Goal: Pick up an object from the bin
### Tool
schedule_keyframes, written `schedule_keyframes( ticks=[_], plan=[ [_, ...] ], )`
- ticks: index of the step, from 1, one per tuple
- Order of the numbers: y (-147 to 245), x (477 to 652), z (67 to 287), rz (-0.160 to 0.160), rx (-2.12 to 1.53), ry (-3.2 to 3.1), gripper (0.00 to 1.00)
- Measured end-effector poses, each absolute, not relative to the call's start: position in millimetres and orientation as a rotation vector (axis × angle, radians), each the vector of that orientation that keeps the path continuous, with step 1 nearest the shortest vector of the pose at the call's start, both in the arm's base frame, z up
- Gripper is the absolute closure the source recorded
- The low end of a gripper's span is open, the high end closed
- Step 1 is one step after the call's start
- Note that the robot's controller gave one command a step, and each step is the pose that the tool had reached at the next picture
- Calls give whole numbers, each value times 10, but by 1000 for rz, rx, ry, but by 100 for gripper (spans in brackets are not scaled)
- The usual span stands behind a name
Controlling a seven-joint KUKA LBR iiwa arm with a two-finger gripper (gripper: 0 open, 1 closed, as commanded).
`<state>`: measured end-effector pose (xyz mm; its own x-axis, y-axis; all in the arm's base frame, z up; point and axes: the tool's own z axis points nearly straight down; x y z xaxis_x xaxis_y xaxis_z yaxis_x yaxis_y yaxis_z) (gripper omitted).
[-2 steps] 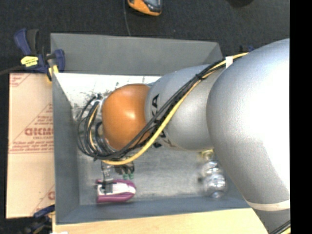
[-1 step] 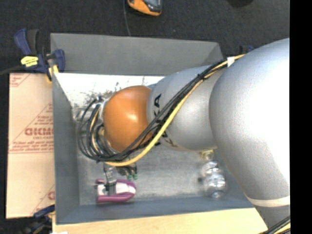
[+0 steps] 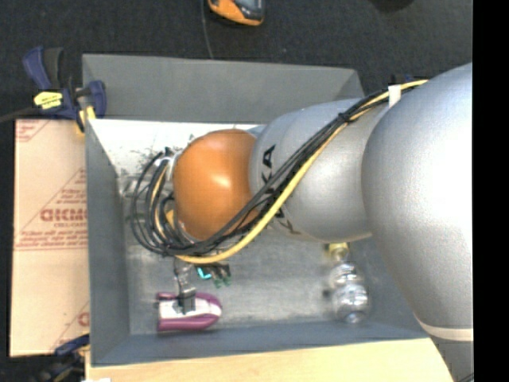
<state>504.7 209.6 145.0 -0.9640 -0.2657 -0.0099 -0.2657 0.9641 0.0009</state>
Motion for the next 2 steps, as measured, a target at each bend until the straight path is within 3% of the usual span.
schedule_keyframes(
  ticks=[1, 2],
  plan=[
    [2093, 5083, 1758, 1, -1101, 2928, 0],
    [2092, 5097, 1862, 3, -1146, 2910, 0]
  ],
)
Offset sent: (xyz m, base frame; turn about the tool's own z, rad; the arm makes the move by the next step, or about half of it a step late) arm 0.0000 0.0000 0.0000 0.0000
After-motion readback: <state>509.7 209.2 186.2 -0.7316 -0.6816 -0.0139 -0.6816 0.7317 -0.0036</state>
